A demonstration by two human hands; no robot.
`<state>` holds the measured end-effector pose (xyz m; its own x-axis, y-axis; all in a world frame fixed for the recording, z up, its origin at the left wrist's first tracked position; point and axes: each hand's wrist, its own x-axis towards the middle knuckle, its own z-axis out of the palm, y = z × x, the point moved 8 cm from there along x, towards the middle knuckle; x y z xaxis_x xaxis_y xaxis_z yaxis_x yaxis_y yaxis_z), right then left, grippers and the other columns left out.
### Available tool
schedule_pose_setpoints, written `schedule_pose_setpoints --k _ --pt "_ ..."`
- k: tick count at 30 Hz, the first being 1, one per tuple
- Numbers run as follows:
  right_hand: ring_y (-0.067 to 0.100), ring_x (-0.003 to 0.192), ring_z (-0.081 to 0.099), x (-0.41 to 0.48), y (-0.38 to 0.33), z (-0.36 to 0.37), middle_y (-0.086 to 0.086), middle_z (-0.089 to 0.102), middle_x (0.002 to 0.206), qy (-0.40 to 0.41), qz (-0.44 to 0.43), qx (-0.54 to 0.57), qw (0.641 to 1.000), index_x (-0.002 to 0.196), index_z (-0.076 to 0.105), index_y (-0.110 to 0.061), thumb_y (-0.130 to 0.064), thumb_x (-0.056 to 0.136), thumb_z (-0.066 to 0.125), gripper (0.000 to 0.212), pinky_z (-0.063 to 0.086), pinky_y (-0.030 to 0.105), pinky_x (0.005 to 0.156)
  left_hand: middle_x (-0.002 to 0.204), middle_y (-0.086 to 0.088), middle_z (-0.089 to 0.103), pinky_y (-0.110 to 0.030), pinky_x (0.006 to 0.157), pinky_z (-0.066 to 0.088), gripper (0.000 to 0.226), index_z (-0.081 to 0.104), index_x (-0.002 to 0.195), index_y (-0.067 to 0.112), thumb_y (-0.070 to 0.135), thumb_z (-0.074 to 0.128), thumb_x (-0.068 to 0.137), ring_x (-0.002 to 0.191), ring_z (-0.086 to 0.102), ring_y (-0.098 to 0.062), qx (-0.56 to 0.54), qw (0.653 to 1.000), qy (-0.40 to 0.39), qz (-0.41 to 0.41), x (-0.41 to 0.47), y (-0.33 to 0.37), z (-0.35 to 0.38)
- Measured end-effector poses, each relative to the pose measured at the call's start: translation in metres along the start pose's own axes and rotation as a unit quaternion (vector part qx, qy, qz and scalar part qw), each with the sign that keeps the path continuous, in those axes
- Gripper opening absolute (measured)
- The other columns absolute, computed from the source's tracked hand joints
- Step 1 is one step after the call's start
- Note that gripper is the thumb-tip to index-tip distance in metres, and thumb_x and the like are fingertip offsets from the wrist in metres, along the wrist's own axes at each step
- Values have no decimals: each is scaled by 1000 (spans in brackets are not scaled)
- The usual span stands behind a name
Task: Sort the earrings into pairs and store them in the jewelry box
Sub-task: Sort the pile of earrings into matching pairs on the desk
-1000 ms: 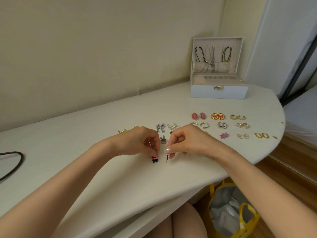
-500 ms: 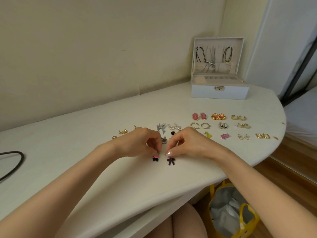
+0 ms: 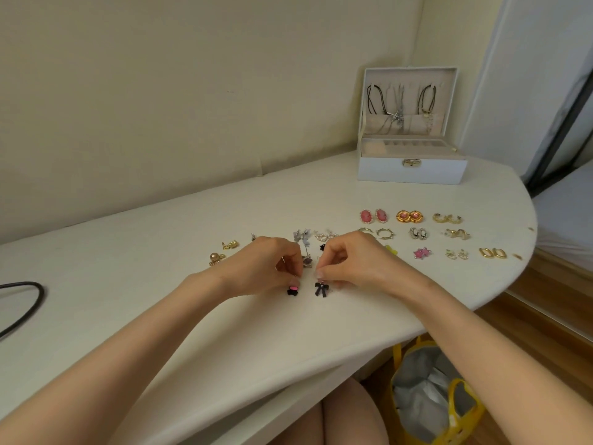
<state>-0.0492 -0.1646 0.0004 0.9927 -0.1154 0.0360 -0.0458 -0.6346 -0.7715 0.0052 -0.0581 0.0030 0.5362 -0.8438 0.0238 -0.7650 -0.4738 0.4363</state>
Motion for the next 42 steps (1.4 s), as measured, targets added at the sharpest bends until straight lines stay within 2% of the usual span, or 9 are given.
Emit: schedule_pose_setpoints --k 9,14,19,26,29,33,36,39,42 --pt "19 70 65 -3 -3 -4 2 72 72 9 0 -1 1000 73 70 -9 -13 73 74 5 52 36 68 84 1 64 -9 58 37 9 60 81 15 18 69 80 70 55 -7 43 999 20 6 -2 1 -1" --pt "18 73 66 -6 -8 -3 3 72 74 6 -8 -6 1000 72 65 -5 -10 73 70 7 55 38 73 83 1 60 -22 68 42 12 61 82 13 22 69 80 74 53 -12 62 998 28 0 -3 1 -3" --pt "7 60 64 -7 -11 4 7 70 72 -35 7 32 999 75 64 1 -2 77 68 5 48 16 56 83 0 62 -23 67 42 12 56 78 18 22 67 81 74 55 -14 70 997 35 -15 -5 1 -4" --pt "15 57 60 2 -7 22 15 69 71 -47 34 8 998 68 63 -8 -7 75 72 10 51 25 59 71 9 55 -12 58 36 8 57 82 21 20 65 82 70 52 -11 65 996 47 -26 -6 1 -5" --pt "10 52 59 7 -7 23 2 66 64 -15 25 -31 999 66 61 -14 -10 75 73 15 46 17 51 67 15 51 -11 57 36 5 60 86 17 17 63 82 68 51 -9 56 997 51 -28 -6 -1 -5" --pt "-1 47 52 10 -9 19 -11 57 55 28 -2 -61 998 63 61 -15 -12 72 78 19 44 19 55 67 14 52 -11 58 36 6 61 87 16 16 63 82 69 53 -11 52 997 59 -24 -5 -3 -5" --pt "2 46 54 10 -5 15 1 63 59 52 1 -35 998 64 65 -9 -11 69 80 16 49 23 55 68 11 54 -10 58 38 7 62 88 13 17 64 82 66 52 -8 46 996 68 -20 -5 -3 -5" --pt "13 49 59 9 -2 12 9 65 60 59 5 -7 998 69 69 -4 -5 72 76 8 45 15 44 70 7 59 -11 57 38 9 62 87 12 18 66 82 64 53 -8 33 997 69 -21 -3 -3 -3" --pt "2 42 56 8 -3 12 -2 59 55 47 3 -17 999 73 70 -3 3 77 69 7 39 7 42 72 5 62 -13 59 40 9 62 86 13 18 67 81 66 56 -9 28 997 67 -23 -2 -4 -2"
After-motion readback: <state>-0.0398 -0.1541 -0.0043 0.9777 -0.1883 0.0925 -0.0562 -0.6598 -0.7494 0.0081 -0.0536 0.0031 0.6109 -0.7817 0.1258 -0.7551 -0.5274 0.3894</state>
